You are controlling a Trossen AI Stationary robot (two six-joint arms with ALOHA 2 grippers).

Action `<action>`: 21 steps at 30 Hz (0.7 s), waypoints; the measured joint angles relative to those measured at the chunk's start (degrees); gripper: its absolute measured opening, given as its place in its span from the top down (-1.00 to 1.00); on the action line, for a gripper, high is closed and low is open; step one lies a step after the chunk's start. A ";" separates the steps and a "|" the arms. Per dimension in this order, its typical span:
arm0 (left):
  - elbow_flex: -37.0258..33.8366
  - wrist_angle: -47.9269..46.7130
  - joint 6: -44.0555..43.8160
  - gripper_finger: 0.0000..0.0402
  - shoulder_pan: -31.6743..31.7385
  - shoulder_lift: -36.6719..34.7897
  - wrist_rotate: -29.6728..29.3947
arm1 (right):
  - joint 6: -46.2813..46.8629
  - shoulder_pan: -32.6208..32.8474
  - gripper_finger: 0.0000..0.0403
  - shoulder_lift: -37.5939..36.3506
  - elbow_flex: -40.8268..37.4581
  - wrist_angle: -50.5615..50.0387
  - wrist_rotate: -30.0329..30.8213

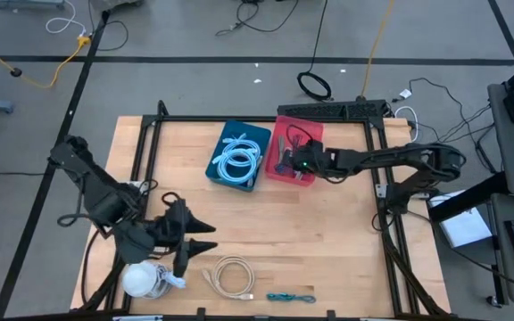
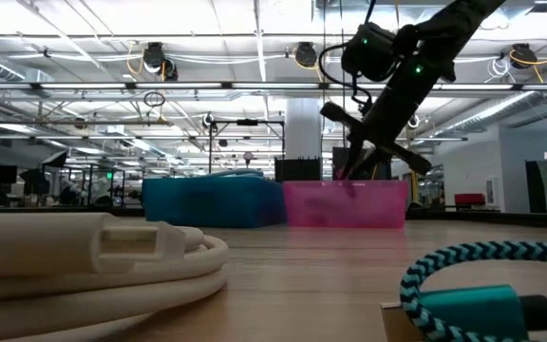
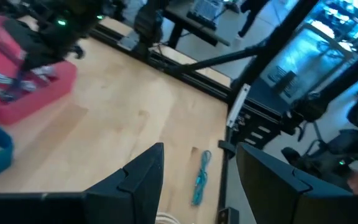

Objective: Pick & Place USB Port
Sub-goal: Put the small black and pink charger cable into the pink bin, then put the small black and blue charger cable into the pink bin

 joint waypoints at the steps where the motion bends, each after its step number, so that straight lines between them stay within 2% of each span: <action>1: 0.00 -0.75 -0.55 -0.01 -0.39 -0.05 -0.65 | -0.59 -0.10 1.00 0.12 0.00 -0.73 -0.68; 7: 0.00 -4.45 -3.23 -0.01 -1.13 -0.02 -1.04 | -6.89 -1.49 0.97 -0.70 0.00 -3.42 -3.21; 16: 0.00 -6.56 -3.57 -0.01 0.24 -0.02 -1.52 | -14.62 -3.42 0.61 -3.54 0.13 -0.69 -3.71; 21: -0.02 -7.45 -3.64 -0.01 1.09 0.00 -1.48 | -18.42 -4.73 0.45 -5.48 0.06 5.71 -8.17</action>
